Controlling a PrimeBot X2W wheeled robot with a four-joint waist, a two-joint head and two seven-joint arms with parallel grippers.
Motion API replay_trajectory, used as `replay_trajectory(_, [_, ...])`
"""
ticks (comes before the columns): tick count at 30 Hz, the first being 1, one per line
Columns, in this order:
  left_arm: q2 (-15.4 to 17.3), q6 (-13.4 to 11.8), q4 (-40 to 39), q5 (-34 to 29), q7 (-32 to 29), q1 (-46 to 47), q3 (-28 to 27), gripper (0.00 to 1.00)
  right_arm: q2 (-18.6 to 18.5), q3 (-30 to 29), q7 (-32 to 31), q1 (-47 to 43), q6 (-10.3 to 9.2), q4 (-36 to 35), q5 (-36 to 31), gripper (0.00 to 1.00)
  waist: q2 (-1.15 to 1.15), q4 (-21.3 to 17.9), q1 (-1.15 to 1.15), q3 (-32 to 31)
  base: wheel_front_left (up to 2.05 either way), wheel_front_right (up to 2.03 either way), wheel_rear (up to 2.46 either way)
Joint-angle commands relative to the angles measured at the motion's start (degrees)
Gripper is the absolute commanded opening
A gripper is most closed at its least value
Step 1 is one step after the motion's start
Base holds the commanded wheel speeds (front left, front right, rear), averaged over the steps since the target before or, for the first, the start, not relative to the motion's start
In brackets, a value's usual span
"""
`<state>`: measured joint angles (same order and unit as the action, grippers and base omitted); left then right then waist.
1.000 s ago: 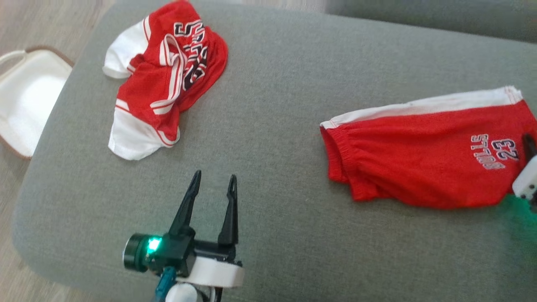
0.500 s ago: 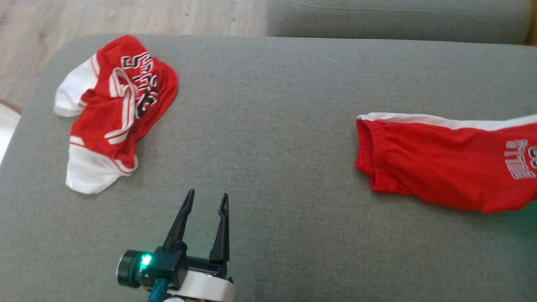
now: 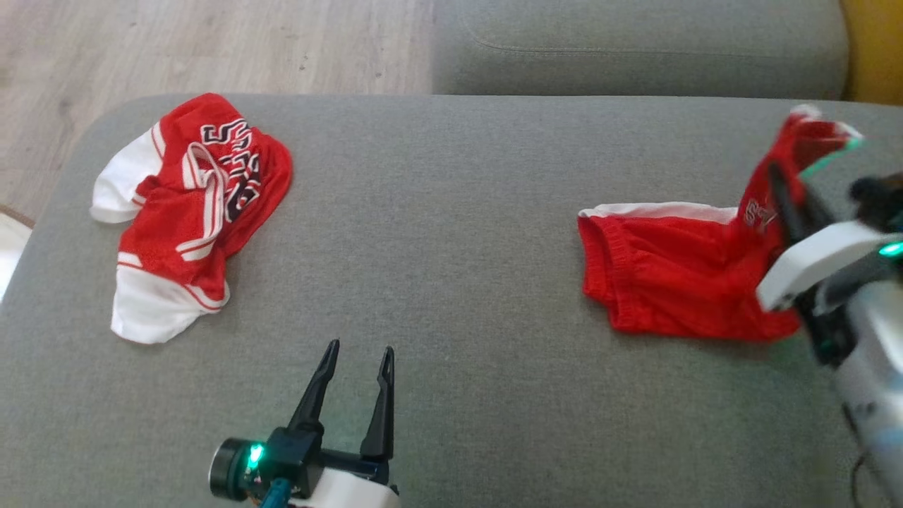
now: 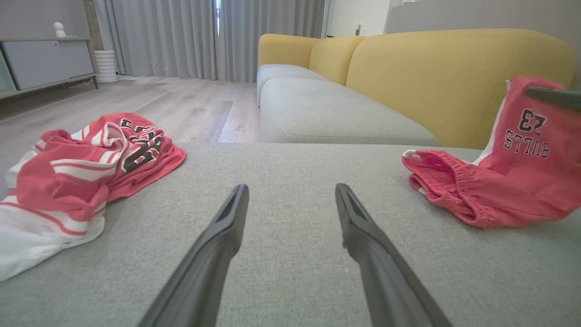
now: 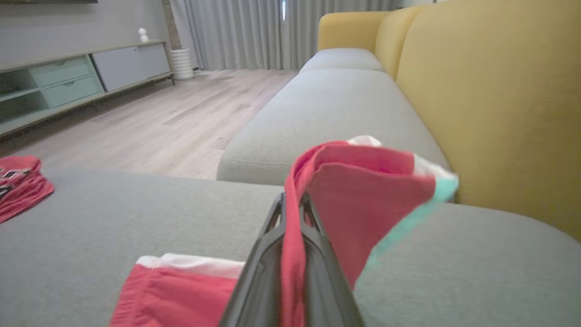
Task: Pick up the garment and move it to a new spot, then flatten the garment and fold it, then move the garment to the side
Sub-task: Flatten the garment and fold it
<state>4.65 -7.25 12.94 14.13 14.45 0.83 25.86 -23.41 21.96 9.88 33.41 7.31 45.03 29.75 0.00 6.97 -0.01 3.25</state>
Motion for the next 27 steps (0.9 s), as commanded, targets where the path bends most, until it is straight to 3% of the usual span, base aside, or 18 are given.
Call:
replay_trajectory(1, [-0.5,0.3,-1.4,-0.2,0.5,1.3,-1.9,1.0,-0.1,1.0,-0.4,-1.0,0.18,-1.2,-0.3,0.0,0.0,0.3,0.01,0.1,0.0,0.0,0.0])
replay_trajectory(16, [-1.2,1.7,-1.2,-0.8,0.5,1.7,-3.1,1.0,11.9,13.1,4.4,-2.3,0.18,-1.9,2.5,0.0,0.0,1.8,0.01,0.6,0.0,0.0,0.0])
replay_trajectory(17, [-1.2,1.7,-1.1,-0.8,0.5,1.6,-3.3,1.0,12.5,13.7,4.4,-2.4,0.18,-1.2,2.8,0.05,0.0,1.9,0.01,0.5,0.0,0.0,0.0])
replay_trajectory(18, [-1.3,1.7,-1.0,-0.7,0.5,1.5,-3.4,1.0,13.0,14.3,4.5,-2.4,0.18,-0.5,3.2,0.73,0.0,2.1,0.01,0.4,0.0,0.0,0.0])
replay_trajectory(19, [-1.3,1.8,-0.9,-0.7,0.5,1.4,-3.4,1.0,13.4,14.4,4.6,-2.4,0.18,0.0,3.5,1.0,0.0,2.2,0.01,0.2,0.0,0.0,0.0])
replay_trajectory(24, [-1.4,1.7,-1.0,-0.7,0.5,1.0,-3.7,1.0,13.7,14.5,5.0,-2.7,0.18,-0.4,3.7,1.0,0.0,2.5,0.01,-0.6,0.0,0.0,0.0])
replay_trajectory(27, [-1.5,1.2,-1.7,-0.8,0.5,0.2,-4.4,1.0,12.2,9.4,5.1,-3.4,0.18,-6.2,0.7,1.0,0.0,2.0,0.01,-1.4,0.0,0.0,0.0])
